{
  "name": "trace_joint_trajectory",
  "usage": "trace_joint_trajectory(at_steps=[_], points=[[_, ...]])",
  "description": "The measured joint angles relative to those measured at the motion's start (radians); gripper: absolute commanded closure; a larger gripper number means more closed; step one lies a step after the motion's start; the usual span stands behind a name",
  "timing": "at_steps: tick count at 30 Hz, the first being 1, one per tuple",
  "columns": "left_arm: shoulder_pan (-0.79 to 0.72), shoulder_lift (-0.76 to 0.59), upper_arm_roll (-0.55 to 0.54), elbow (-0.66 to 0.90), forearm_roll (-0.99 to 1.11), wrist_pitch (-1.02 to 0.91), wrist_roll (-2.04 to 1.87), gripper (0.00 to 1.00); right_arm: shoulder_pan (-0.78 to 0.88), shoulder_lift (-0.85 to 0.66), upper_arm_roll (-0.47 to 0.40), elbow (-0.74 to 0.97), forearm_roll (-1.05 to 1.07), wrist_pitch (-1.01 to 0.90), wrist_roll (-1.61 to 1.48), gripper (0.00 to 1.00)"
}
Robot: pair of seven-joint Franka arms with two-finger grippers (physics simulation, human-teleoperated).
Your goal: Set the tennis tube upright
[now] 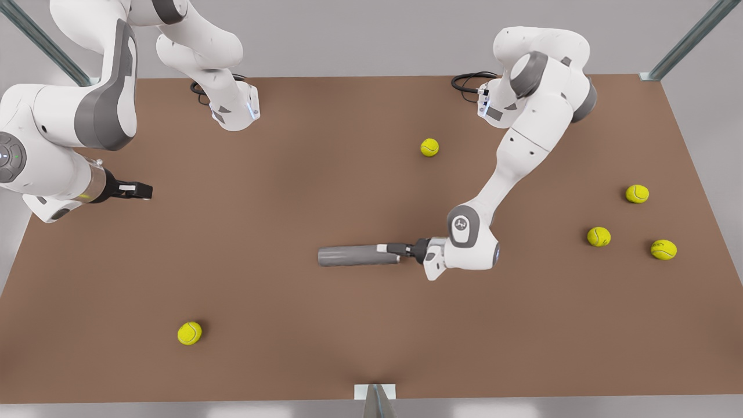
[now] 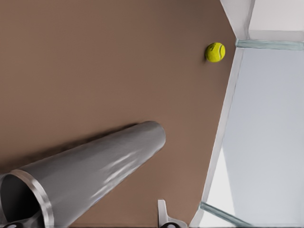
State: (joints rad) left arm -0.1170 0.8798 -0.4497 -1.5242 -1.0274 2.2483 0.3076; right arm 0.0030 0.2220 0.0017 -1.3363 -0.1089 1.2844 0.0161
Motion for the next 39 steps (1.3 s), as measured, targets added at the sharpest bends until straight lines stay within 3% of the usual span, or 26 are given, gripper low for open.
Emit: trace_joint_trajectory(at_steps=[8, 12, 17, 22, 24, 27, 39], points=[[-0.009, -0.058, -0.013, -0.025, -0.007, -0.037, -0.015, 0.0, -0.003, 0.009, -0.003, 0.0, -0.001, 0.0, 0.002, 0.0], [0.012, -0.093, -0.014, -0.041, -0.008, -0.055, -0.03, 0.29, 0.0, 0.012, -0.001, 0.001, -0.001, 0.0, 0.002, 0.0], [-0.025, -0.088, -0.015, -0.04, -0.026, -0.048, -0.046, 0.29, -0.001, 0.017, -0.002, 0.002, -0.003, 0.001, 0.003, 0.0], [-0.038, -0.09, -0.015, -0.038, -0.04, -0.034, -0.058, 0.52, -0.005, 0.021, -0.003, 0.0, -0.003, 0.001, 0.003, 0.0], [-0.032, -0.095, -0.015, -0.039, -0.04, -0.033, -0.063, 0.54, -0.005, 0.021, -0.003, 0.0, -0.003, 0.001, 0.003, 0.0], [-0.03, -0.123, -0.013, -0.04, -0.037, -0.036, -0.077, 0.67, -0.003, 0.021, -0.003, 0.001, -0.002, 0.001, 0.003, 0.0], [-0.085, -0.155, 0.008, -0.032, 0.0, -0.04, -0.142, 0.65, -0.001, 0.021, -0.003, 0.003, -0.002, 0.002, 0.003, 0.0]])
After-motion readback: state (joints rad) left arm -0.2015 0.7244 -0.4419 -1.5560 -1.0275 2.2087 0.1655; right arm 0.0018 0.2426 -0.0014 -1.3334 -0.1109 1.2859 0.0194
